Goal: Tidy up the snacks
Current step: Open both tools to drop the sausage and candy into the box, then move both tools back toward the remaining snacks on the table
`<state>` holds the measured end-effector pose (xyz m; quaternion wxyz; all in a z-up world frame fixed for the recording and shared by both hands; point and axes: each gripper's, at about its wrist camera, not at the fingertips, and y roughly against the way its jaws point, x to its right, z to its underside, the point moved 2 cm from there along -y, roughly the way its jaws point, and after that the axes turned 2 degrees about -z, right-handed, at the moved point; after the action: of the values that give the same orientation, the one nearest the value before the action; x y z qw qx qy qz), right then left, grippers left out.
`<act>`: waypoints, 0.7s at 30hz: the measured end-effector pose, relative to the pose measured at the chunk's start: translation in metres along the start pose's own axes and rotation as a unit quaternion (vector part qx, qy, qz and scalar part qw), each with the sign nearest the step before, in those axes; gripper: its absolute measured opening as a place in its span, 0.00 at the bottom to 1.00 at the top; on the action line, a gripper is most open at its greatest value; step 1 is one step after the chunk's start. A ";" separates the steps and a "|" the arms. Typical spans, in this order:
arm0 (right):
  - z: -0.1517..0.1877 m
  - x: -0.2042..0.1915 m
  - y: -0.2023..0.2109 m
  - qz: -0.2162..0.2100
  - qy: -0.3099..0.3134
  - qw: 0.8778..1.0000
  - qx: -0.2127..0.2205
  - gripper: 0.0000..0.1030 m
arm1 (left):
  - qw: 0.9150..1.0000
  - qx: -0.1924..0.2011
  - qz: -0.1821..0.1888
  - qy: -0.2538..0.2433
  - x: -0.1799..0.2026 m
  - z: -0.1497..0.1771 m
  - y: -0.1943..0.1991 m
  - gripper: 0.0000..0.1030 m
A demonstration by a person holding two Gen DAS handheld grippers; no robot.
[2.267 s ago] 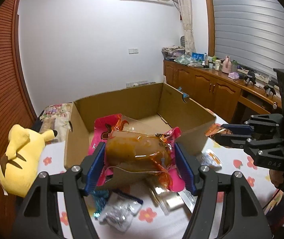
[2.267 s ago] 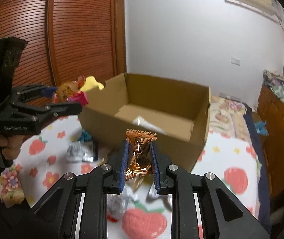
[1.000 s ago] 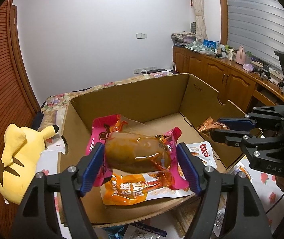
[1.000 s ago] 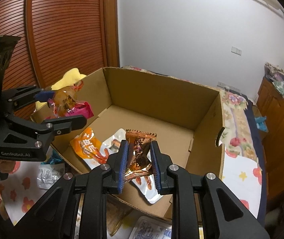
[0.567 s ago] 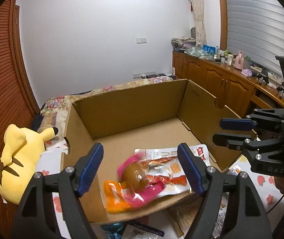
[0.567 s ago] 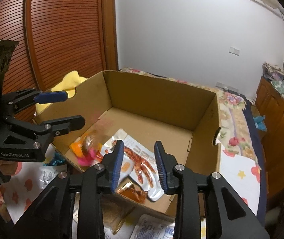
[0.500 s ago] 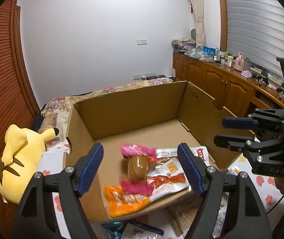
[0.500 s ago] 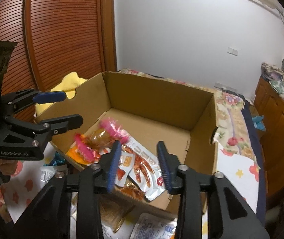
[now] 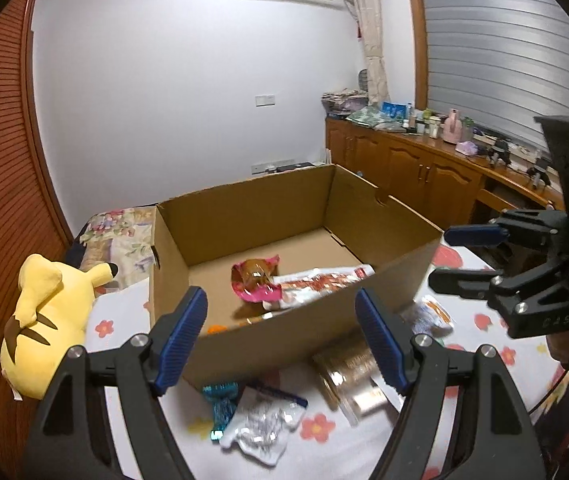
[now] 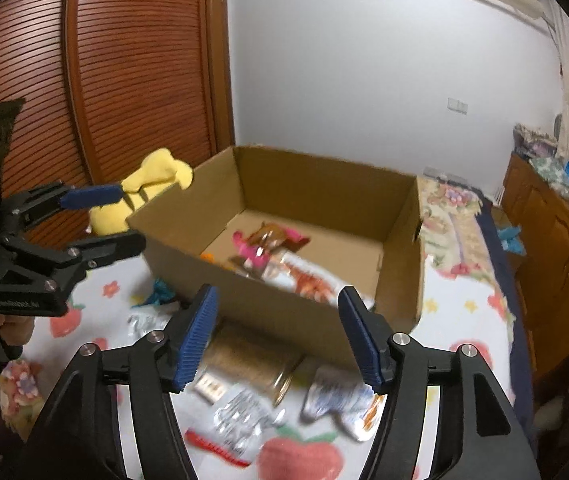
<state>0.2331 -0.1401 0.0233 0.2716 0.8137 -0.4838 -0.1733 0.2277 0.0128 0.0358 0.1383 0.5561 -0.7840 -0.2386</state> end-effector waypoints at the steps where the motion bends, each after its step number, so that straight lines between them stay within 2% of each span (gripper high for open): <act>1: 0.005 -0.003 0.000 0.001 -0.001 1.000 -0.005 0.64 | 1.000 0.000 0.001 -0.002 0.000 0.004 0.003 0.75; 9: 0.046 -0.014 -0.016 -0.003 -0.033 0.998 -0.054 0.70 | 1.000 -0.017 0.007 -0.003 -0.002 0.034 0.008 0.75; 21: 0.094 -0.013 -0.047 -0.011 -0.088 0.990 -0.110 0.70 | 0.998 -0.066 0.000 0.016 -0.004 0.096 -0.003 0.75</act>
<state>0.2079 -0.1366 -0.0797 0.3138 0.7656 -0.4752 -0.2993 0.1847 0.0369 -0.0469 0.1870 0.5494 -0.7645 -0.2807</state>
